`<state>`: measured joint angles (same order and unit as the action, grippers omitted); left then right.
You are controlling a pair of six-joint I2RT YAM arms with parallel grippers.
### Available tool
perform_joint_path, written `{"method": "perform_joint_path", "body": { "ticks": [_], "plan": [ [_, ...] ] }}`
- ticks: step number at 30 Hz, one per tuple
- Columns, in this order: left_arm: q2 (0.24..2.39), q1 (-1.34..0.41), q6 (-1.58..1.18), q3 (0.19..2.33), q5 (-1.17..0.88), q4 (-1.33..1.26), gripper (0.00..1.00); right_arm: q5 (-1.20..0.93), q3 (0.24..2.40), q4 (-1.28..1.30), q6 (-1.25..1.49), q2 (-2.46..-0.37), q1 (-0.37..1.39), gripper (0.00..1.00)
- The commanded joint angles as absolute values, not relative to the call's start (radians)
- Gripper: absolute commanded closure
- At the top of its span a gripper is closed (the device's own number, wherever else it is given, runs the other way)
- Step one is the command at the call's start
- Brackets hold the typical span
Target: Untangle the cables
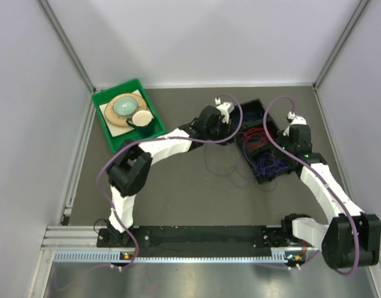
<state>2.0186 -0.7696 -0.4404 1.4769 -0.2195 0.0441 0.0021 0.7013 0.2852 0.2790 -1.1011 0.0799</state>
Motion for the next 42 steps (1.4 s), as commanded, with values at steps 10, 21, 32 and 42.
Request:
{"method": "perform_joint_path", "body": {
  "ticks": [10,21,32,42],
  "plan": [
    [1.956,-0.911,-0.601,1.604,-0.443,-0.089,1.0,-0.034,0.718,0.253,0.33,-1.051,-0.06,1.0],
    [2.163,-0.954,-0.726,1.764,-0.36,-0.011,1.0,-0.152,0.681,0.181,0.391,-1.138,-0.09,0.62],
    [2.311,-1.002,-0.687,1.981,-0.22,0.173,1.0,-0.08,0.775,0.426,0.38,-0.882,-0.132,0.41],
    [2.508,-1.048,-0.643,2.261,-0.065,0.374,1.0,-0.071,0.833,0.534,0.397,-0.727,-0.163,0.41]
  ]
}}
